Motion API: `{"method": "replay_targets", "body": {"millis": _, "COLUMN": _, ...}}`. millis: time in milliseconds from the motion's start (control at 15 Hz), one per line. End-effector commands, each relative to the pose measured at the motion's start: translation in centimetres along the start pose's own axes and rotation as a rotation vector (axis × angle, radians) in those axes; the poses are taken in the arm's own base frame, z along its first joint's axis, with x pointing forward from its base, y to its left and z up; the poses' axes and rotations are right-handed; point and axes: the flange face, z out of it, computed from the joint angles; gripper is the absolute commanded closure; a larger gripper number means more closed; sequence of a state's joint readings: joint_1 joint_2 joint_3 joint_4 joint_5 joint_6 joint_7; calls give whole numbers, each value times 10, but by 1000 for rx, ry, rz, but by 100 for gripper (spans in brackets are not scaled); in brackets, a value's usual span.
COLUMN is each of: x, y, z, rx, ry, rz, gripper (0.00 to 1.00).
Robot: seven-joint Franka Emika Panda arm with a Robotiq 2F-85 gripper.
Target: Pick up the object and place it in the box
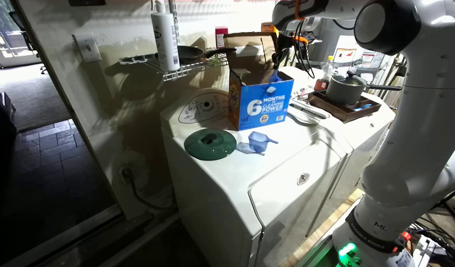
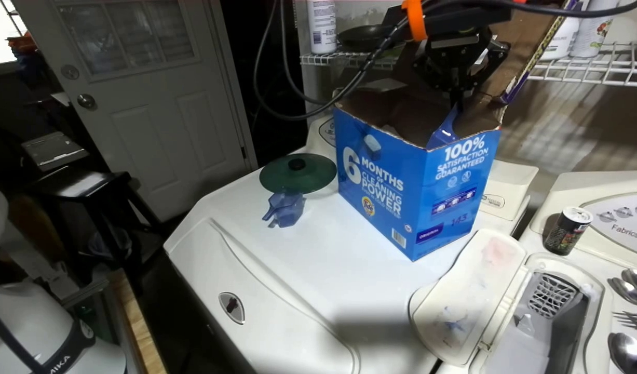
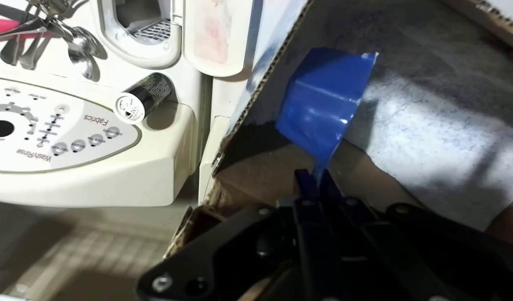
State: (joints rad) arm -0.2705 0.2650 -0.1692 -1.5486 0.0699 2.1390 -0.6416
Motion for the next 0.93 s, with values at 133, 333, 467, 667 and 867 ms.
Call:
{"method": "replay_targets", "body": {"millis": 133, "x": -1, "y": 2, "z": 11, "rx": 36, "ry": 10, "rz": -5, "gripper": 98}}
{"method": "replay_targets", "body": {"millis": 333, "x": -2, "y": -2, "z": 19, "rx": 47, "ry": 15, "rz": -4, "gripper": 98}}
{"method": "replay_targets", "body": {"millis": 467, "x": -2, "y": -4, "z": 23, "rx": 56, "ry": 16, "rz": -3, "gripper": 98}}
{"method": "replay_targets", "body": {"millis": 667, "x": -2, "y": -8, "z": 32, "rx": 69, "ry": 6, "rz": -2, "gripper": 98}}
{"method": "replay_targets", "body": {"millis": 867, "x": -3, "y": -7, "z": 44, "rx": 79, "ry": -2, "rz": 7, "gripper": 98}}
